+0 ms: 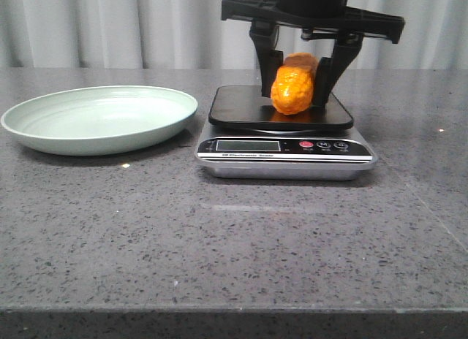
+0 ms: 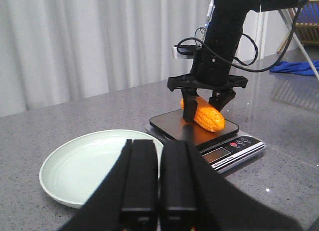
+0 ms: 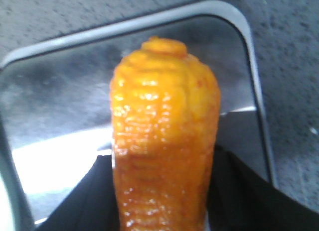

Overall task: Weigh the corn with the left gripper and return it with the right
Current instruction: 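Lower the right gripper onto the corn on the scale and grasp it, then carry the corn with the right gripper to the plate and release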

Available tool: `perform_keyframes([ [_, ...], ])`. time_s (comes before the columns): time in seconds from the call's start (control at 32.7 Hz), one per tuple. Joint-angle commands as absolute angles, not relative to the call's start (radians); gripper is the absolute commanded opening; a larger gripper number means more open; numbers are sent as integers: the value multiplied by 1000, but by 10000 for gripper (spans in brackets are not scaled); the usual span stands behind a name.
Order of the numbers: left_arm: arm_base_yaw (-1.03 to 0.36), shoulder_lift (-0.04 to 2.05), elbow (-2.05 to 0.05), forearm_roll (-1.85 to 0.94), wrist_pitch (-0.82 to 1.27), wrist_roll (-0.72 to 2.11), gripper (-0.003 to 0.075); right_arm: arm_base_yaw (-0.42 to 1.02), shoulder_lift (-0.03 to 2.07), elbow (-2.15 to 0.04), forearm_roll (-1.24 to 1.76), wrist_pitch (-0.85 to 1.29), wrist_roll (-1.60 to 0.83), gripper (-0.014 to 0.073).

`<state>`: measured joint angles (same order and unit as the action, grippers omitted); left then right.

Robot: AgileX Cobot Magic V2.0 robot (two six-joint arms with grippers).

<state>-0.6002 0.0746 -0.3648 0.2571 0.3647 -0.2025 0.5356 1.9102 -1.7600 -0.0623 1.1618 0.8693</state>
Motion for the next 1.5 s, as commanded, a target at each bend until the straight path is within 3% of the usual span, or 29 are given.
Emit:
perform_keyframes([
  [0.0, -609, 88, -389, 260, 287, -204, 134, 574, 1880, -1811, -55, 1059, 813, 241],
  [0.21, -609, 88, -389, 260, 287, -204, 134, 698, 1918, -1923, -17, 933, 641, 236],
  [0.46, -609, 88, -389, 260, 287, -204, 134, 771, 2051, -2097, 39, 884, 616, 260],
  [0.86, -609, 88, -389, 260, 291, -204, 134, 777, 2154, -2223, 66, 994, 616, 559],
  [1.22, -609, 88, -389, 260, 291, -204, 134, 666, 2146, -2379, 84, 1328, 497, 562],
  [1.47, -609, 88, -389, 260, 295, -204, 134, 544, 2079, -2381, 208, 1344, 298, 528],
])
